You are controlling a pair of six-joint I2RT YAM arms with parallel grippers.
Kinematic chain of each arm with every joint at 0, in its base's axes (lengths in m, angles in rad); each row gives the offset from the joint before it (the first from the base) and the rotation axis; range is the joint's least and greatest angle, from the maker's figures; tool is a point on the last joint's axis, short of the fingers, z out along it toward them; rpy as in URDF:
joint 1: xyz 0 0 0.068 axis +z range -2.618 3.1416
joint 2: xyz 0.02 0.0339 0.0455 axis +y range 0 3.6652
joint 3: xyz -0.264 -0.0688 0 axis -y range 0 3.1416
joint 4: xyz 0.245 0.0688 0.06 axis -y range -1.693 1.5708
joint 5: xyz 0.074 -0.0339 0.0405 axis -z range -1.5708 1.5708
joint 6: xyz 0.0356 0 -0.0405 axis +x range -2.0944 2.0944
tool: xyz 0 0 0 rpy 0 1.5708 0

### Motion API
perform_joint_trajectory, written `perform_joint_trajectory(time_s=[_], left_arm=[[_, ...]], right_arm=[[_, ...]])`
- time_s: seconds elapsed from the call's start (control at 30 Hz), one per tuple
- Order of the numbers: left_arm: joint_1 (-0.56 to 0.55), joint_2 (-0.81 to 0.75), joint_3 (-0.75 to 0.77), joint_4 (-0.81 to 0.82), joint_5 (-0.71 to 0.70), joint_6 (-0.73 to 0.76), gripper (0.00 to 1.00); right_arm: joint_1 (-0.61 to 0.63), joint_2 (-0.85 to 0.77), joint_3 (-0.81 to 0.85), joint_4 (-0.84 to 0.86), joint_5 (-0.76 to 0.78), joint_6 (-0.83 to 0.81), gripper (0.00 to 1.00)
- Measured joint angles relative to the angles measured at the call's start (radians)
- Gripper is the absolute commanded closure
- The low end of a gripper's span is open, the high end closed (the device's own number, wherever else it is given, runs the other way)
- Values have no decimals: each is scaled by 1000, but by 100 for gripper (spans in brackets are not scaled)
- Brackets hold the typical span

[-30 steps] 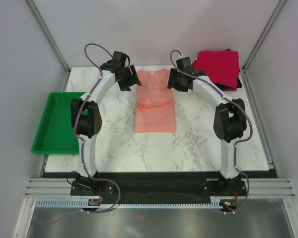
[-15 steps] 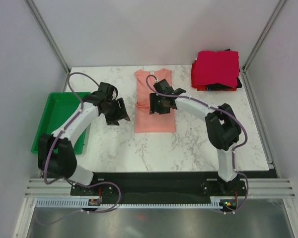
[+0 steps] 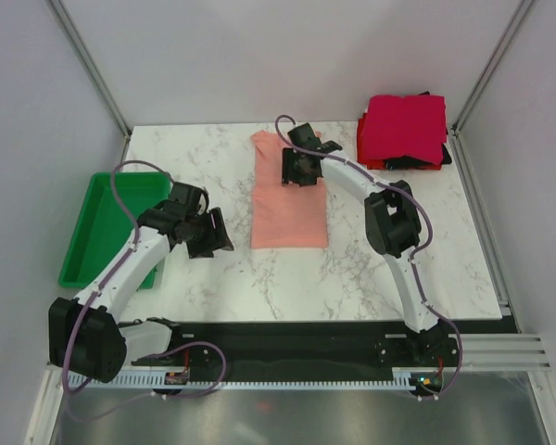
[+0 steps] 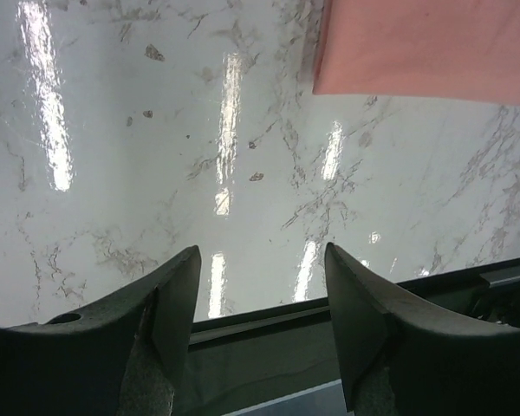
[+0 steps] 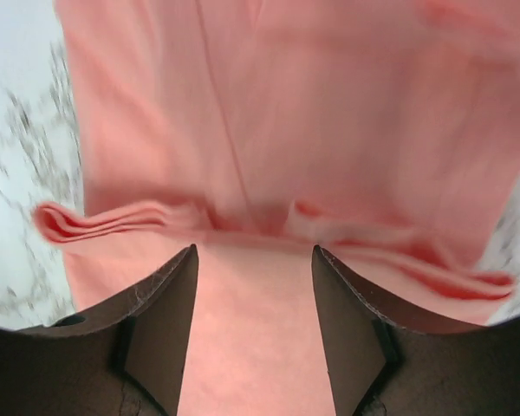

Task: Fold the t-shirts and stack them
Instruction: Fold the tshirt

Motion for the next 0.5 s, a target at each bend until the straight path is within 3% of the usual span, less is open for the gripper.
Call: perform_joint_trajectory(time_s=[0.13,0.23,0.33,0.5], left_arm=[[0,-5,-40,1,2,0,34],[0,-11,-58,9,16,-2,34],[0,-18,-83,51,48,-6,34],[-6,-1,-116,145,94,-34,35]], right_arm=[[-51,112,233,-40,13,-9,37],[-85,119,284,-53,16,-16,37],[-103,26,154,-25,28,-18,37],[-92,-332,-328,67,27,-3,38]])
